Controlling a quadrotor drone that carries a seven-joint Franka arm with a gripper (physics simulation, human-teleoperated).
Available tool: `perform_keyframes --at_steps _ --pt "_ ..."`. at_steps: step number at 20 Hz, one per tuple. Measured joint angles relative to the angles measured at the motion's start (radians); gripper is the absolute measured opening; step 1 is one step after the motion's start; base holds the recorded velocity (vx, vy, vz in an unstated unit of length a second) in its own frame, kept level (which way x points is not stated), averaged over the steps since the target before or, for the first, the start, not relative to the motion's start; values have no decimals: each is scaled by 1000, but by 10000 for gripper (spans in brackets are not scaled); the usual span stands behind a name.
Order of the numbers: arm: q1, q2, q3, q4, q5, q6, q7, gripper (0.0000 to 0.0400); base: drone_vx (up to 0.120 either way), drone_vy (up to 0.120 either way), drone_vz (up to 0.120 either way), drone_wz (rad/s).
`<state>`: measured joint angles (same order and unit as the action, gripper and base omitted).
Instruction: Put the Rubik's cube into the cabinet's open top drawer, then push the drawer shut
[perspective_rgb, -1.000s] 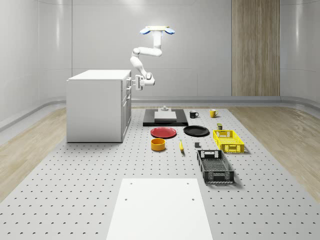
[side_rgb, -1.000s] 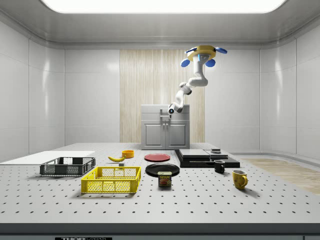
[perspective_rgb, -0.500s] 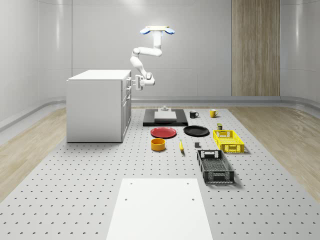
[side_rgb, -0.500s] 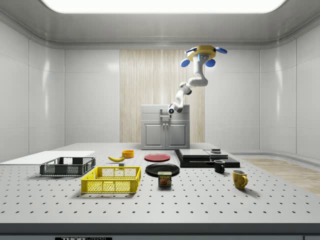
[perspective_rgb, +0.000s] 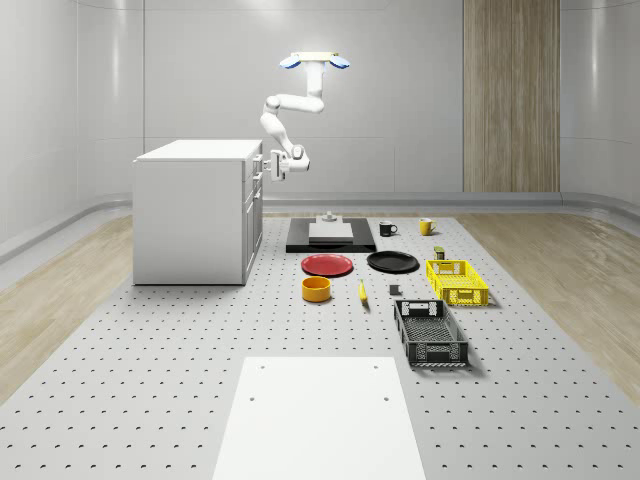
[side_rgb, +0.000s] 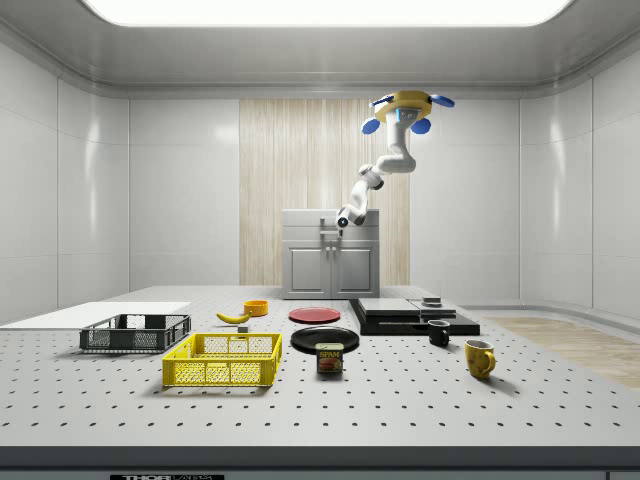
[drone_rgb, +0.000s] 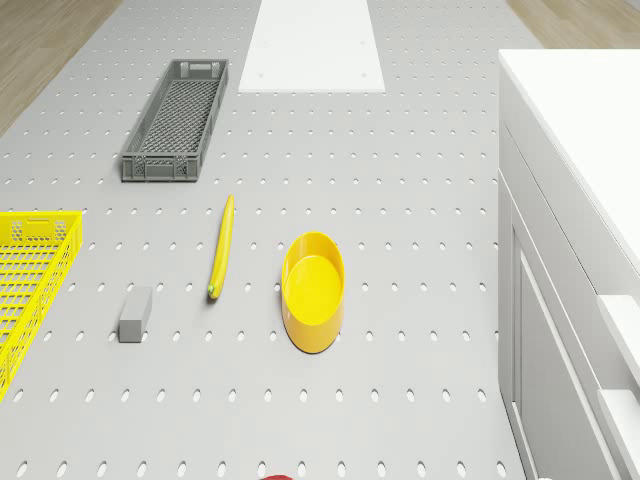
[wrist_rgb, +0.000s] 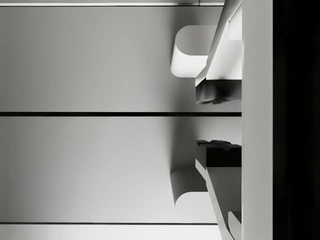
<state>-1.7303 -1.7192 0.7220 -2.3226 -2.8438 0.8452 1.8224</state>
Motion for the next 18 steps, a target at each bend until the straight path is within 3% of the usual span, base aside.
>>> perform_keyframes --at_steps 18 --pt "0 0 0 0 0 0 0 105 0 0 0 0"
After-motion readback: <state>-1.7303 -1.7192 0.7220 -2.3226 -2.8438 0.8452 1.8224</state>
